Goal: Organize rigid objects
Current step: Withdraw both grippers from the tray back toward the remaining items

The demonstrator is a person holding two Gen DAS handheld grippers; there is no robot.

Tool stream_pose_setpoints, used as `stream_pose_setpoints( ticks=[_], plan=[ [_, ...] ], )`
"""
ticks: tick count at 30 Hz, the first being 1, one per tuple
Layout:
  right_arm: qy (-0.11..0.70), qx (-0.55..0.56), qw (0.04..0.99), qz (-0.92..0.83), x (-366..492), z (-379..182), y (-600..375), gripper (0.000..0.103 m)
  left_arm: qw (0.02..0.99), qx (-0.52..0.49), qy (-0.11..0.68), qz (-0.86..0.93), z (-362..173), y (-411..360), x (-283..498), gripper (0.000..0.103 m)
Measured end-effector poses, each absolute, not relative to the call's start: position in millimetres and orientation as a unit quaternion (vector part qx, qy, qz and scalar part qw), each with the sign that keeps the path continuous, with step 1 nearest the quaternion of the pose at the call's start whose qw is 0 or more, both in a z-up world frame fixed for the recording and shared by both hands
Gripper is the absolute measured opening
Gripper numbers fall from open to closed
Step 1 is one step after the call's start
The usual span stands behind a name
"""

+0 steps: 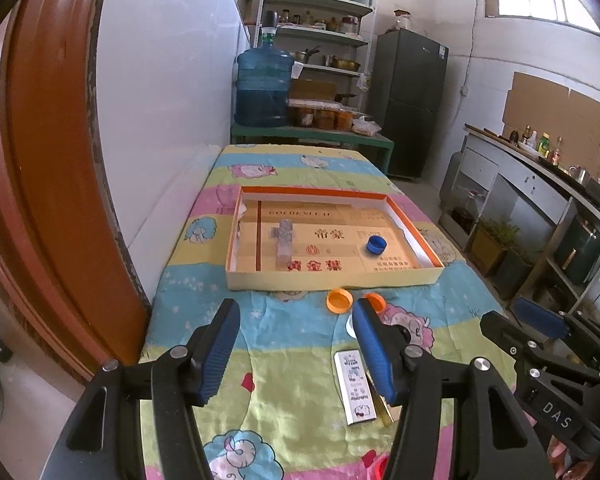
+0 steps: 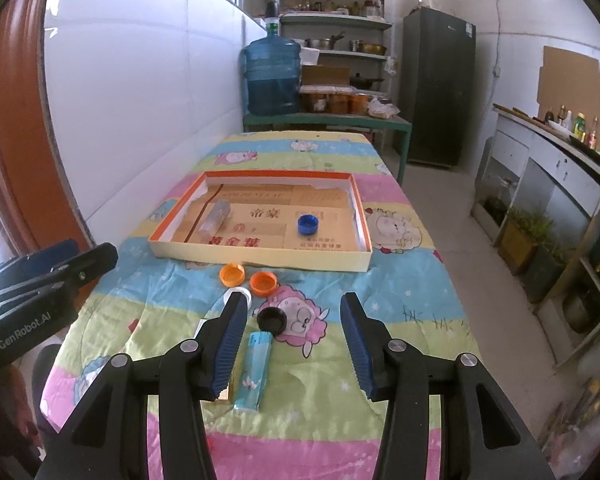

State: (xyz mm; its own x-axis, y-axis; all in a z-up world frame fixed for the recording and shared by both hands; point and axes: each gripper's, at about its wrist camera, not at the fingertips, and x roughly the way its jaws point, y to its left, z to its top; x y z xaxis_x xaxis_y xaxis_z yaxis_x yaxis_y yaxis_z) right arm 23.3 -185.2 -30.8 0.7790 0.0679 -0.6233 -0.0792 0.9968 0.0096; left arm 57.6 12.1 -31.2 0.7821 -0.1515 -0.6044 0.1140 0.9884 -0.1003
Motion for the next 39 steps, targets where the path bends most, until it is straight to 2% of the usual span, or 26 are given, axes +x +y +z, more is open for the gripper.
stream_pose_setpoints(
  ticks=[27,39],
  plan=[
    [0.35,-0.003,0.936,0.046,17,-49,-183,0.05,0.936,-0.025,0.344,-0.073,-52,4,50,0.059],
    [0.375,0.009,0.926,0.043,20,-75,-192,0.05,0.918,-0.023,0.384,-0.094,-86,-11,54,0.059]
  ],
)
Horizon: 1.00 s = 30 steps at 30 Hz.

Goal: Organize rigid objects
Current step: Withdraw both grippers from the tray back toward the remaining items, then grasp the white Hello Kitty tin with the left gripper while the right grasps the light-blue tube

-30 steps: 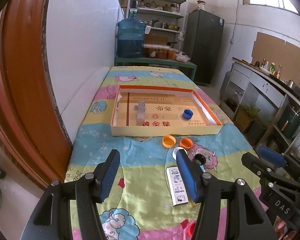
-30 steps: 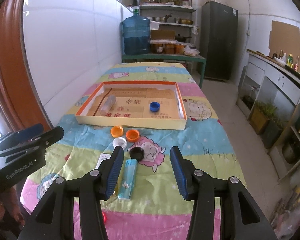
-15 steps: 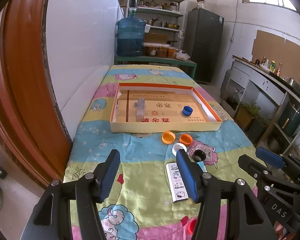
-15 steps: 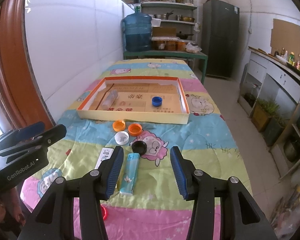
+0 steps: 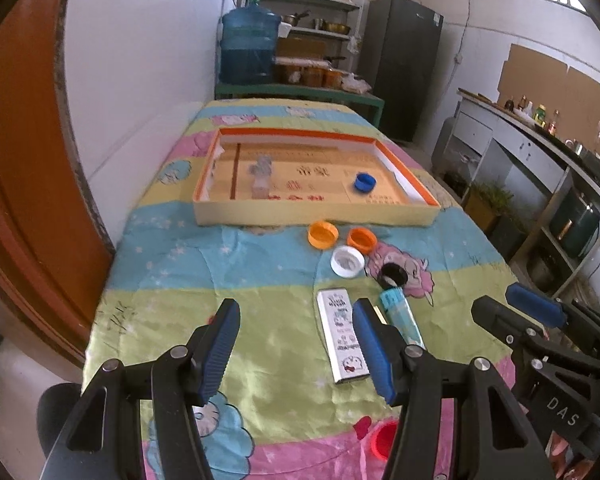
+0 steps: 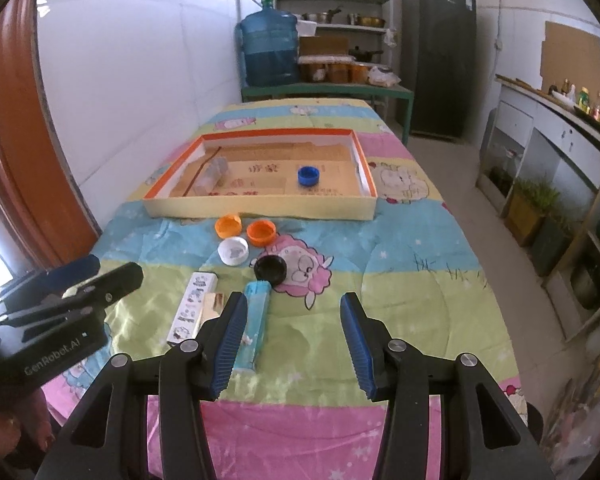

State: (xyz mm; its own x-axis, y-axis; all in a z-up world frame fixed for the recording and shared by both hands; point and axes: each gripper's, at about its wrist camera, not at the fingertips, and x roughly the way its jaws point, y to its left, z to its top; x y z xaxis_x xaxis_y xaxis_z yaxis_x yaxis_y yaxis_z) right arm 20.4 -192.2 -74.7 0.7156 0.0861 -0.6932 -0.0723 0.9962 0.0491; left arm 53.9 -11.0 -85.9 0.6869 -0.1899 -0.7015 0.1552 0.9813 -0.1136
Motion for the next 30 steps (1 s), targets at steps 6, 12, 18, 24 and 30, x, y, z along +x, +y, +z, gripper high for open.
stream_pose_setpoints(
  ticks=[6,12,18,24,30],
  plan=[
    [0.386,0.019,0.922,0.039,22,-85,-200,0.05,0.903,-0.01,0.414,-0.111,-107,-25,54,0.059],
    [0.39,0.025,0.919,0.038,22,-92,-205,0.05,0.89,0.005,0.441,-0.114,-122,-35,56,0.059],
    [0.391,0.03,0.919,0.037,22,-93,-208,0.05,0.886,0.016,0.45,-0.114,-129,-43,57,0.059],
    [0.395,0.033,0.917,0.037,23,-97,-210,0.05,0.884,0.025,0.455,-0.108,-137,-47,65,0.059],
    [0.401,0.039,0.915,0.037,26,-103,-212,0.05,0.887,0.032,0.448,-0.103,-138,-49,76,0.059]
  ],
)
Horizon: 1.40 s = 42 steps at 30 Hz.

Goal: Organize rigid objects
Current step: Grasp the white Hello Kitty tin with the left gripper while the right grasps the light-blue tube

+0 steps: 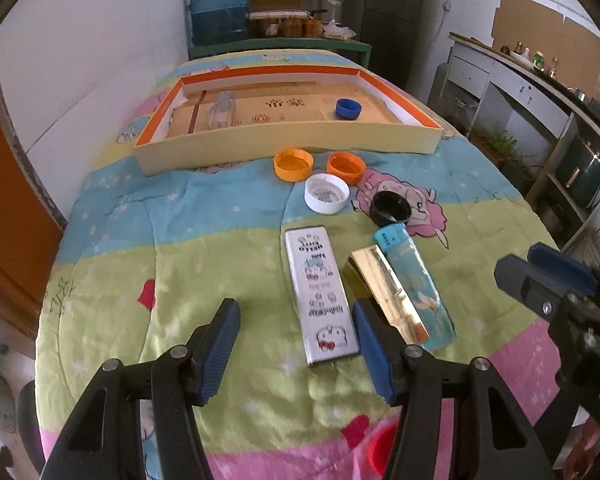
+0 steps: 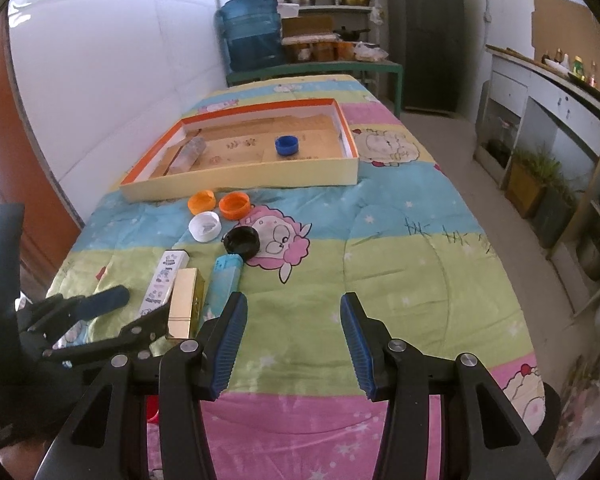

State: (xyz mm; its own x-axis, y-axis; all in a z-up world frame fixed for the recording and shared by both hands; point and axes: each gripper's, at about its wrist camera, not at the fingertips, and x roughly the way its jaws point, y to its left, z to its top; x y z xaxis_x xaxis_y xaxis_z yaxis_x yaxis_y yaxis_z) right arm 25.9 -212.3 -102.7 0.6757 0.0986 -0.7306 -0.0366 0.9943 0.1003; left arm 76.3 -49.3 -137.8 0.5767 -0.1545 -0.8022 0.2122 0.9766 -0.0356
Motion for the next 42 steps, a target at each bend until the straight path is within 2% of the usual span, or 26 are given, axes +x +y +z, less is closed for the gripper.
stream_pose_setpoints(
  ticks=[3,5,7,9,13,27,31,34,42],
  plan=[
    [0.404,0.038,0.913,0.038,28,-105,-211,0.05,0.89,0.033,0.443,-0.103,-139,-48,80,0.059],
    [0.406,0.037,0.912,0.041,30,-107,-209,0.05,0.892,0.036,0.438,-0.102,-139,-47,81,0.053],
    [0.408,0.034,0.911,0.045,32,-110,-206,0.05,0.895,0.04,0.434,-0.096,-138,-44,83,0.041],
    [0.41,0.03,0.91,0.048,34,-112,-203,0.05,0.898,0.039,0.428,-0.095,-138,-41,86,0.034],
    [0.414,0.028,0.908,0.058,37,-115,-197,0.05,0.9,0.035,0.424,-0.1,-138,-37,91,0.025],
    [0.429,-0.02,0.9,0.08,54,-131,-162,0.049,0.901,0.0,0.417,-0.119,-136,-21,95,0.025],
    [0.423,-0.039,0.902,0.073,60,-132,-153,0.042,0.9,-0.01,0.418,-0.121,-137,-16,97,0.025],
    [0.424,-0.049,0.901,0.074,63,-133,-149,0.025,0.9,-0.018,0.417,-0.123,-137,-12,99,0.025],
    [0.43,-0.031,0.899,0.077,66,-132,-155,0.025,0.901,-0.03,0.416,-0.122,-135,-6,102,0.025]
  ],
)
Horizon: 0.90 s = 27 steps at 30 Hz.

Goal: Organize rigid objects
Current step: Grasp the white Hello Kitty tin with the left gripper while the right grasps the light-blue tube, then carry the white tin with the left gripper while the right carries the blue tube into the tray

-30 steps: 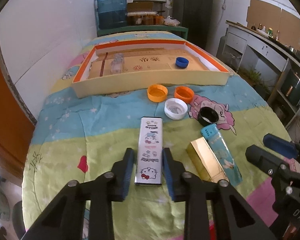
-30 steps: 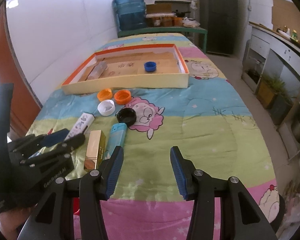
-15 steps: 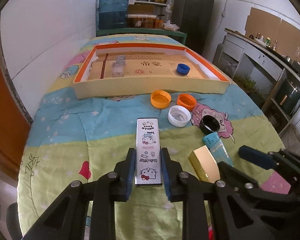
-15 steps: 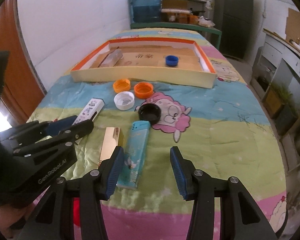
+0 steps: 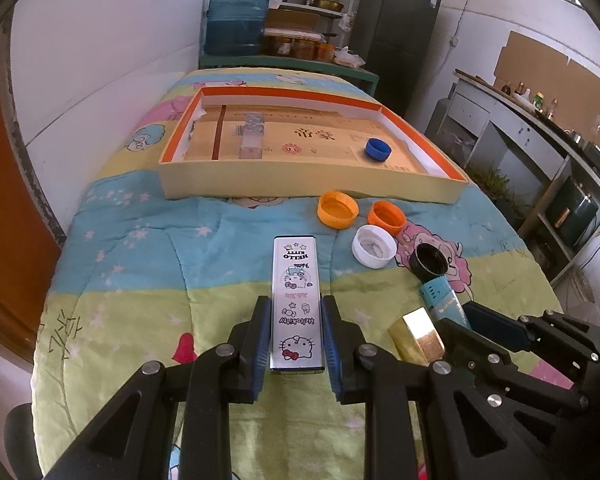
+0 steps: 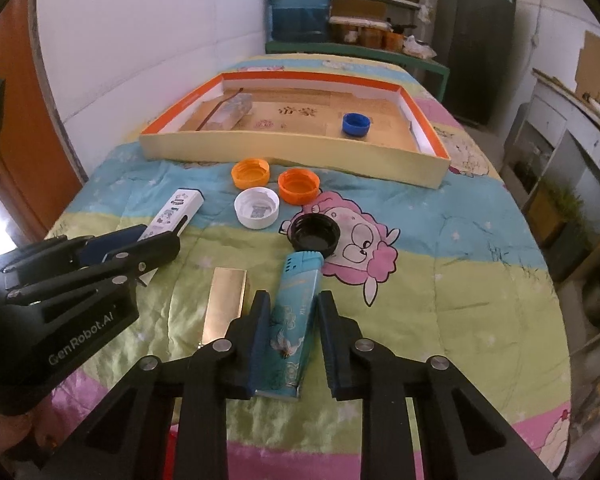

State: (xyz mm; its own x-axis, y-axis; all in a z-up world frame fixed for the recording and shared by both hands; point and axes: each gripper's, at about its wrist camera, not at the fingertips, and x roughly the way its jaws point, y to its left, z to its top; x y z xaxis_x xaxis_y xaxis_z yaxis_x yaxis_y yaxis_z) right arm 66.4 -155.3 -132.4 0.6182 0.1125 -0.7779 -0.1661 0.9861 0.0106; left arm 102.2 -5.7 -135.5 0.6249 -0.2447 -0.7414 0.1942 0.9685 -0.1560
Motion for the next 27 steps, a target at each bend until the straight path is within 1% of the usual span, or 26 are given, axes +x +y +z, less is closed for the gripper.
stream_pose_setpoints(
  ticks=[16,27],
  plan=[
    [0.42,0.008,0.904,0.078,58,-117,-174,0.024,0.911,-0.031,0.397,-0.11,-118,-3,93,0.025],
    [0.39,0.019,0.917,0.086,59,-94,-183,0.023,0.92,-0.024,0.381,-0.091,-98,-5,93,0.025]
  ],
)
